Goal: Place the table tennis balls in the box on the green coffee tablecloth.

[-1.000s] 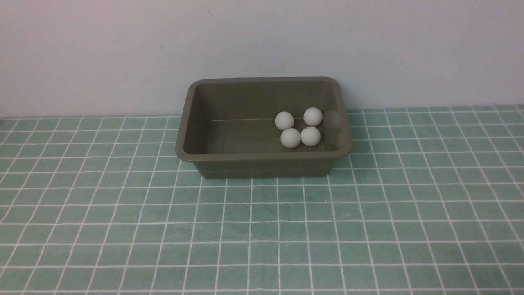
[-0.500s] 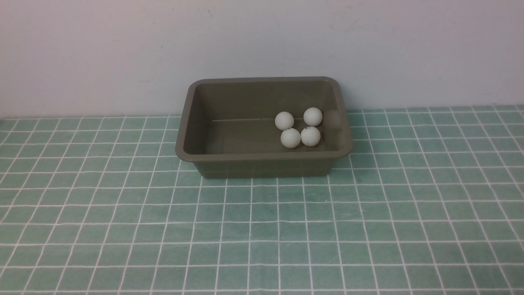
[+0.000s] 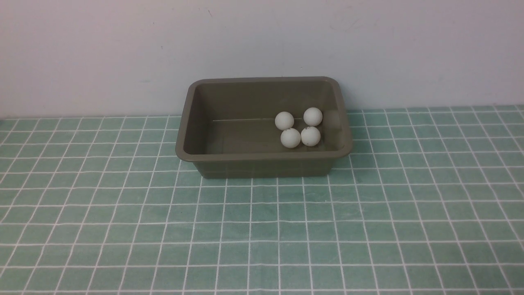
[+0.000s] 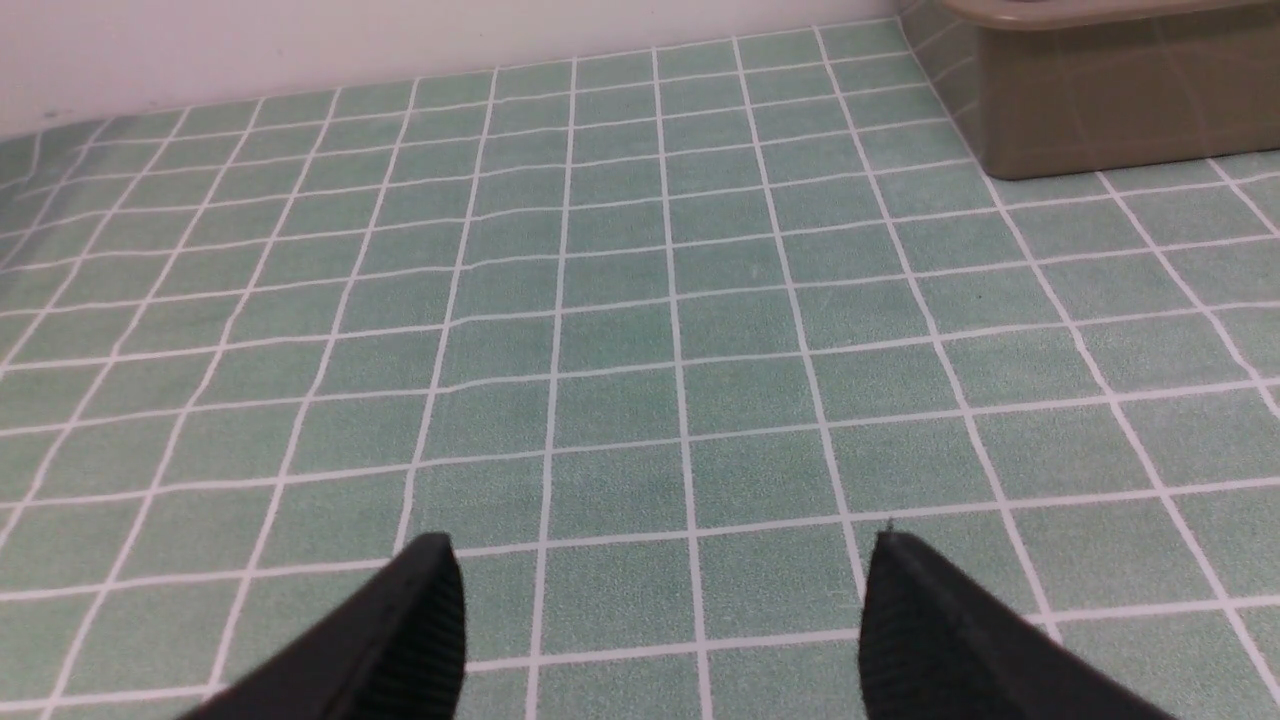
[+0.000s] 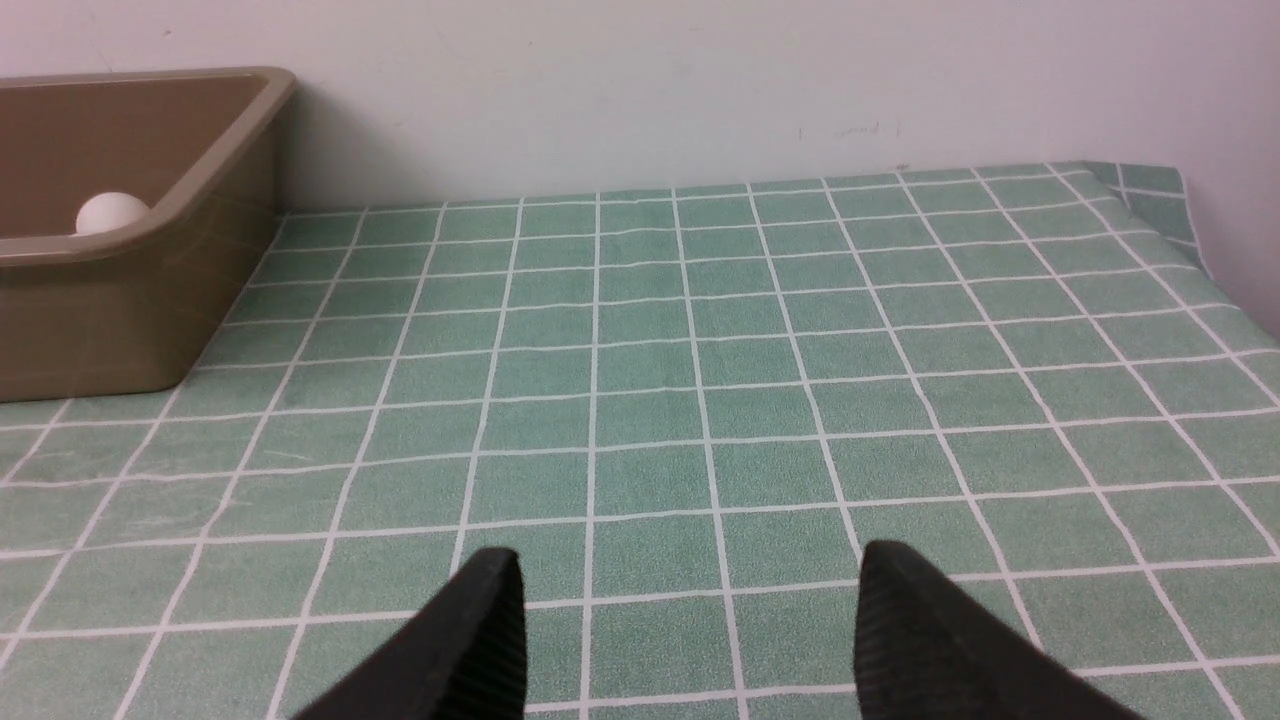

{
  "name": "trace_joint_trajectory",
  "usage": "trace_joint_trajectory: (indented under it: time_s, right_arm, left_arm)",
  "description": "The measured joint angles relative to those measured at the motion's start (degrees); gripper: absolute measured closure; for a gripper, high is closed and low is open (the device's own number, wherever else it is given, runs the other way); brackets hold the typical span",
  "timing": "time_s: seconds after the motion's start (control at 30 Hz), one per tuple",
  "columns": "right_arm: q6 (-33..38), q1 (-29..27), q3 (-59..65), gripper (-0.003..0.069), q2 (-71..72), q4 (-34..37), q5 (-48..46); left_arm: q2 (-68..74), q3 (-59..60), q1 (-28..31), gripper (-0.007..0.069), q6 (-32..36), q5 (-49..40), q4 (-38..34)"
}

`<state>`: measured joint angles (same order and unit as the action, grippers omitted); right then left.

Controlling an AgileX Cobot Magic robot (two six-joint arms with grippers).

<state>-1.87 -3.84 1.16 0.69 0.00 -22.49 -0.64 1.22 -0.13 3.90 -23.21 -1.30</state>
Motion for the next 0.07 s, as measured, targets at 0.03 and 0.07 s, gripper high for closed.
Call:
trace_joint_trajectory:
  time_s: [0.03,0.07]
  right_arm:
    - [0.0,0.0,0.0,0.0251,0.0,0.0,0.0]
    - [0.0,0.0,0.0,0.0251,0.0,0.0,0.0]
  left_arm:
    - [0.0,0.0,0.0,0.0146,0.0,0.0,0.0]
    - [0.0,0.0,0.0,0.0146,0.0,0.0,0.0]
